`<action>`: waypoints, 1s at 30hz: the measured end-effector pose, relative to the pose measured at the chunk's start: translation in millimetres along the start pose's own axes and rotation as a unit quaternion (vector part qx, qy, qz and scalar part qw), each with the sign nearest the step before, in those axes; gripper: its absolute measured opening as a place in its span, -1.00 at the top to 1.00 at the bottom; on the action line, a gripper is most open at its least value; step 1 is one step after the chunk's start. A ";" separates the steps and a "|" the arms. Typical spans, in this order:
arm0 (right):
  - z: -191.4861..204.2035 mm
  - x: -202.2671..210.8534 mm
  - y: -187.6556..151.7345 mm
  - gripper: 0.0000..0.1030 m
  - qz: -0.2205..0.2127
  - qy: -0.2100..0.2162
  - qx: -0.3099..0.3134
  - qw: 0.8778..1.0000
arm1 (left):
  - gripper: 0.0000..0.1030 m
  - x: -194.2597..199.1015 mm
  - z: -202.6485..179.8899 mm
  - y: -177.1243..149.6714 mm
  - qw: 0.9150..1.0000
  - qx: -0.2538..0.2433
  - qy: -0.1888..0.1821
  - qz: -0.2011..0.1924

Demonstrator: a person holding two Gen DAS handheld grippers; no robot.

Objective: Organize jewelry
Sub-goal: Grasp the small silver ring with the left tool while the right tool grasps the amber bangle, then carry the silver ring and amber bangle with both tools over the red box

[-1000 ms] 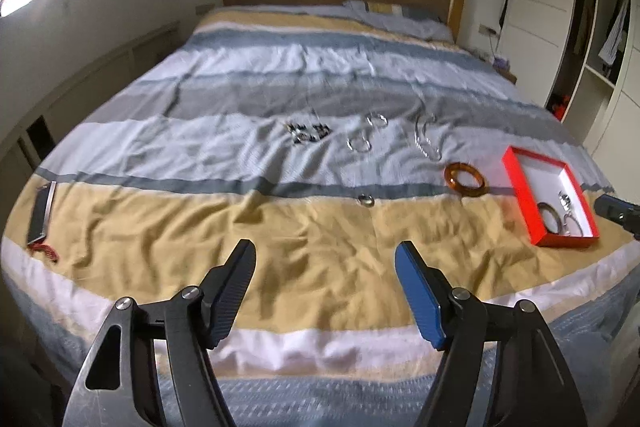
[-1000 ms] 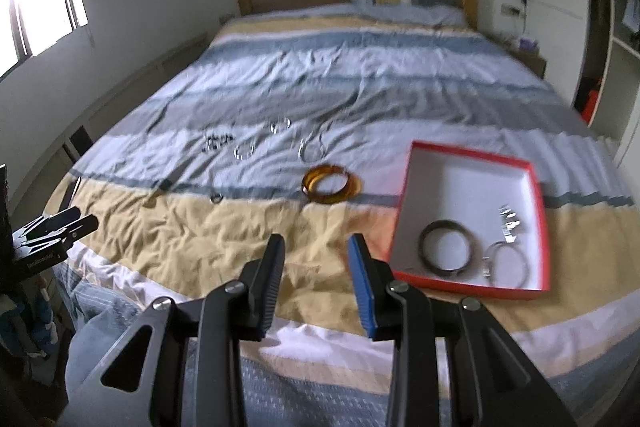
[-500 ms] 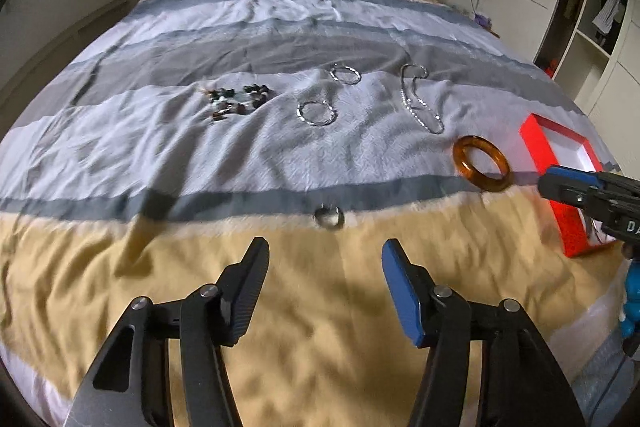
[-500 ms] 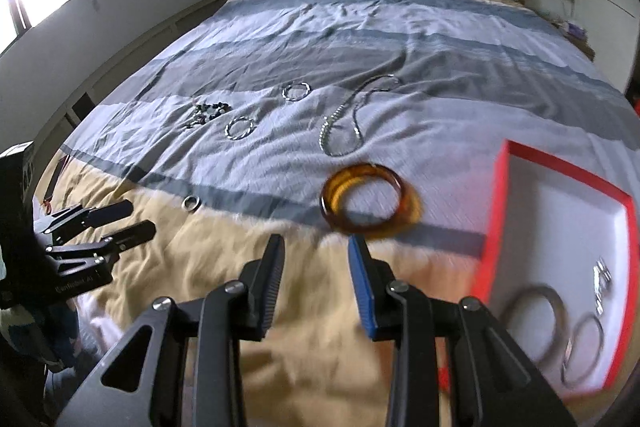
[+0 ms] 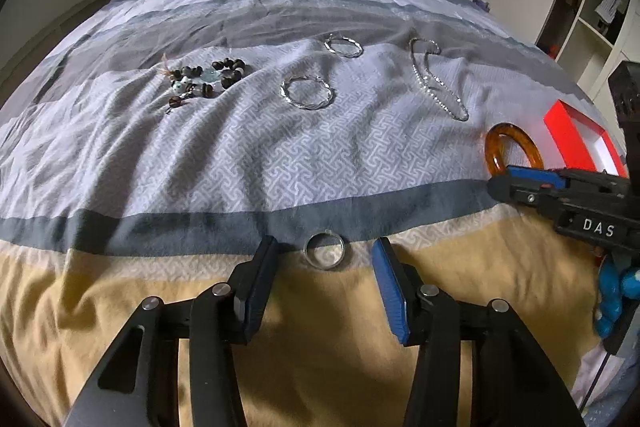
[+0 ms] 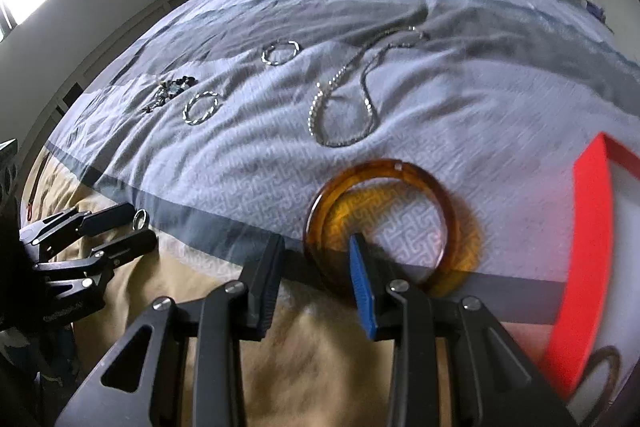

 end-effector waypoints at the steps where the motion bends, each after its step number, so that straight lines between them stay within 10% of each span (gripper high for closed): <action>1: -0.7 -1.4 0.0 0.38 -0.002 0.004 -0.003 1.000 | 0.13 -1.3 0.2 0.1 1.000 0.001 -0.001 0.000; 11: -6.0 -12.9 4.9 0.42 -0.015 0.037 -0.036 0.999 | 0.60 -6.4 -4.9 -0.7 1.000 -0.015 -0.004 -0.005; 15: -8.8 -10.8 4.5 0.78 -0.018 0.039 -0.049 0.998 | 0.61 -4.3 -7.1 -0.4 1.000 -0.021 -0.004 -0.005; 30: 29.9 46.6 -24.8 0.83 -0.041 0.072 -0.060 0.995 | 0.61 45.2 -9.0 -18.0 1.000 -0.009 -0.001 -0.013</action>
Point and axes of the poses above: each gripper's, at about its wrist camera, not at the fingertips, and x roughly against the way its jaws point, z to its left, y to its top, the point moved 6 cm from there along -x, roughly the way its jaws point, and after that the axes turned 2 degrees about x, right-handed, at the moved point
